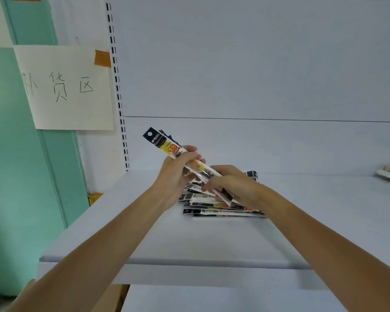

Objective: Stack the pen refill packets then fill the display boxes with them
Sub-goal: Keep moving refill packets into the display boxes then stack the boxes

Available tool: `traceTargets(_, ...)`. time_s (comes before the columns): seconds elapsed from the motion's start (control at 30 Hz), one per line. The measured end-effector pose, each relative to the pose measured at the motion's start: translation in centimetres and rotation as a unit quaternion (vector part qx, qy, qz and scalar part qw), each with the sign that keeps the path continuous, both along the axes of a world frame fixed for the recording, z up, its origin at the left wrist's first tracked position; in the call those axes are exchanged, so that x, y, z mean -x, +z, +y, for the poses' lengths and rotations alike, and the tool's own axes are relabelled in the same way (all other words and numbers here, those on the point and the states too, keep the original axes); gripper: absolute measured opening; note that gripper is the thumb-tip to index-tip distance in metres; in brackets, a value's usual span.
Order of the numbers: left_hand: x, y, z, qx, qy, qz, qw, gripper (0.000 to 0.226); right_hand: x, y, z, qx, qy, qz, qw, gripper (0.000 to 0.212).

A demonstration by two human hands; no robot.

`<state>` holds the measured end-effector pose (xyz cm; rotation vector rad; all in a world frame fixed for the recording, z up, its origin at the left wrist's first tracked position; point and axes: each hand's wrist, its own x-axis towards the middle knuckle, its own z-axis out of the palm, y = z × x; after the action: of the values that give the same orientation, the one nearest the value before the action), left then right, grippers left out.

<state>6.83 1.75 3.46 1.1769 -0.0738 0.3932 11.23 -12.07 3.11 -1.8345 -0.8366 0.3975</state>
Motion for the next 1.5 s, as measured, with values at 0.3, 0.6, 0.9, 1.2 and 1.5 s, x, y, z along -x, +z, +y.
traceTargets(0.3,0.2,0.5,-3.3,0.065,0.207,0.039,0.975,0.017,2.0,-0.6,3.1,-0.173,-0.082,0.084,0.978,0.038)
traceTargets(0.6,3.3,-0.1,-1.9,-0.095,0.163,0.013,0.982,0.010,1.5,-0.9,2.9,-0.134,-0.122,-0.112,0.977,0.046)
traceTargets(0.9,5.4,-1.8,0.7,-0.518,0.184,0.100,0.829,0.023,-1.6,-0.5,2.6,-0.042,-0.243,-0.189,0.950,0.026)
traceTargets(1.2,4.9,-2.0,4.1,-0.805,0.283,0.084,0.515,0.021,-0.6,0.3,3.0,-0.023,-0.104,-0.170,0.980,0.035)
traceTargets(1.5,4.0,-3.5,2.5,-0.810,0.280,0.053,0.514,0.024,-1.3,-1.5,3.0,-0.013,-0.188,-0.234,0.954,0.021)
